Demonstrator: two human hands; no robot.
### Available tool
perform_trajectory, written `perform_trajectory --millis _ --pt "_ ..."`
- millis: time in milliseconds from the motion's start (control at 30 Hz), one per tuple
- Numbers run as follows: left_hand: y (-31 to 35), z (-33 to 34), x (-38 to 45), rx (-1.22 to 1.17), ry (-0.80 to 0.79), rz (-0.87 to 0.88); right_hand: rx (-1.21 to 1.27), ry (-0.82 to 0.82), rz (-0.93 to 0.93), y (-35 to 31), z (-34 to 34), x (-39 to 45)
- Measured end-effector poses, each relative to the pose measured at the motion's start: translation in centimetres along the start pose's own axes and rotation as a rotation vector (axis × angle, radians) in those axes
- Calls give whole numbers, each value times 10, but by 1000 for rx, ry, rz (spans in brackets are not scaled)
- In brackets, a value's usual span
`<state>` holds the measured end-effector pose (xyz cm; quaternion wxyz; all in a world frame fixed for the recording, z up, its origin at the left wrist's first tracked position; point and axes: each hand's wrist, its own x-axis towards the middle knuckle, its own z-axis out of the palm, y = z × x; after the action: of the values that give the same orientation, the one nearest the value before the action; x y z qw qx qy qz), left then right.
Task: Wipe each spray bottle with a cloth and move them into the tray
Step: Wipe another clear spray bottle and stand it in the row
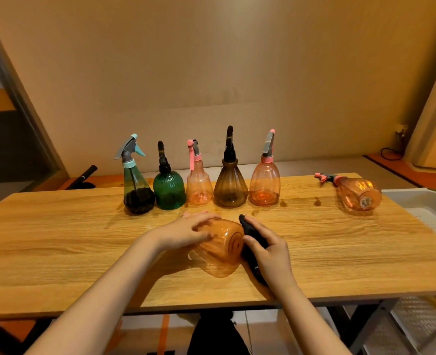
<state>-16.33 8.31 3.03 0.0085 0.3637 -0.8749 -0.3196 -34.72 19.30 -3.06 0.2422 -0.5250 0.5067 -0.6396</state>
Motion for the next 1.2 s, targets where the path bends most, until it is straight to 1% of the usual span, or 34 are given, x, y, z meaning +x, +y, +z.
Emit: perform_trajectory --millis 67,100,267,333,400,500,633,800,933,1000,1067,1167,1200 --pt "0 -2 -4 -26 -78 14 17 6 21 1 0 1" --pt "-1 -3 -4 -14 -93 9 21 9 27 1 -1 1" --pt "-9 1 -1 -3 -51 -47 22 22 22 3 -1 -1" --pt "-13 10 0 -70 6 -39 29 38 30 2 -1 -1" --pt "-16 20 -2 -157 98 -20 46 50 43 2 -1 -1" --pt "-22 31 -4 -230 209 0 43 48 20 2 -1 -3" --pt "-21 34 -3 -275 273 7 44 63 -7 2 -1 -4" --pt "-22 31 -5 -517 399 74 75 80 -12 2 2 -5" --pt "-22 37 -6 -521 415 75 95 146 -12 1 6 -1" --pt "-22 39 -6 -520 425 77 41 164 -77 -6 11 5" --pt "-21 37 -6 -564 445 79 -70 153 -196 -15 17 10" --pt "-26 35 -9 -661 482 85 -228 81 -419 -23 24 7" --pt "-27 35 -9 -677 485 84 -261 60 -467 -22 25 3"
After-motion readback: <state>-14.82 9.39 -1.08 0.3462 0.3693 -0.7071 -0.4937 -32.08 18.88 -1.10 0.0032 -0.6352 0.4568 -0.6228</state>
